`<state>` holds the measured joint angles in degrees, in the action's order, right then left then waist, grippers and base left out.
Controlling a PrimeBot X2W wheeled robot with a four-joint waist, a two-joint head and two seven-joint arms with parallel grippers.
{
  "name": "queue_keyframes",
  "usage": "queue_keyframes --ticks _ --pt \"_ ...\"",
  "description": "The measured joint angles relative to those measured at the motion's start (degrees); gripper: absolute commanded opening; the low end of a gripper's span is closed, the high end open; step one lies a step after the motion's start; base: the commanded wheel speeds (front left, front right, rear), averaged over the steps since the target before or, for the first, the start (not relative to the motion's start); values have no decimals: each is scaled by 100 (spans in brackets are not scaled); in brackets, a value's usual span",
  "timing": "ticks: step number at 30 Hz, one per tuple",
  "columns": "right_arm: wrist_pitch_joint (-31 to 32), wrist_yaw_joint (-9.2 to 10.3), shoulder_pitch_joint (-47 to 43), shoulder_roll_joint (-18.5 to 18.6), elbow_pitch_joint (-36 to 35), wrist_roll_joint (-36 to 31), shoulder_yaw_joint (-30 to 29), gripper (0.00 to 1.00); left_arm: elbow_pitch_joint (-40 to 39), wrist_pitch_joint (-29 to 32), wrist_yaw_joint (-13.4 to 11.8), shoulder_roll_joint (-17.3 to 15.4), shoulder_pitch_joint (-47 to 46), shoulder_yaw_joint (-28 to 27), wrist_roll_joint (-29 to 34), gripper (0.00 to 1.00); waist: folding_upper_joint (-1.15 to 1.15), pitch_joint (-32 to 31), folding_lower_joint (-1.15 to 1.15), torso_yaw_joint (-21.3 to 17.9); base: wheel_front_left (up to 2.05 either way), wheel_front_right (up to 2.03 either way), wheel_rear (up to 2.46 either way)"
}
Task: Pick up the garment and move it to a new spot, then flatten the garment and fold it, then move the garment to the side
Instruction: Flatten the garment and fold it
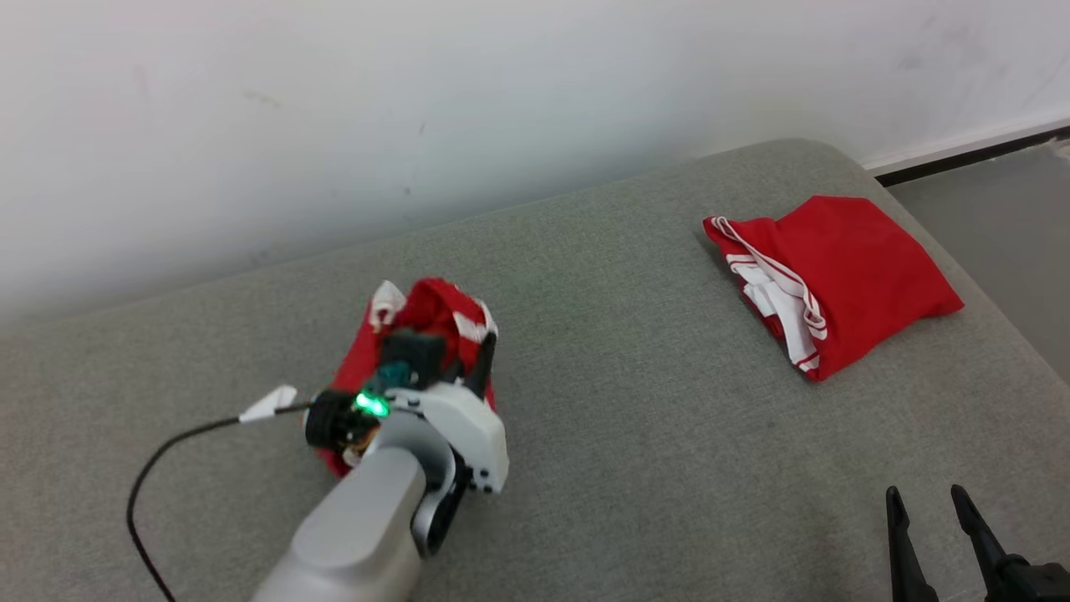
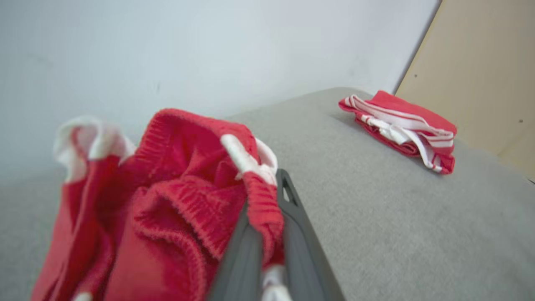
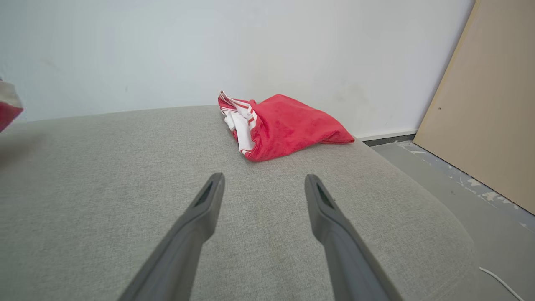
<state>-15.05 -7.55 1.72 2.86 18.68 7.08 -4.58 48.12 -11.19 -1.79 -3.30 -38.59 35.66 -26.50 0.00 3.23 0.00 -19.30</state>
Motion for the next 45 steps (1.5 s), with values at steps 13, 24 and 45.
queue_keyframes --ticks 13,24,45 --pt "0 0 -8 -1 51 26 109 100 -866 -227 -75 -125 -1182 -621 -341 0 0 -153 0 0 0 0 0" --pt "0 0 -72 -1 43 26 -53 100 -975 -353 54 8 285 -197 -552 0 0 -141 0 232 0 0 0" --pt "0 0 -311 -4 138 -9 -158 100 -2168 -388 175 -204 3254 -212 -378 100 0 -355 -1 1043 0 0 0"
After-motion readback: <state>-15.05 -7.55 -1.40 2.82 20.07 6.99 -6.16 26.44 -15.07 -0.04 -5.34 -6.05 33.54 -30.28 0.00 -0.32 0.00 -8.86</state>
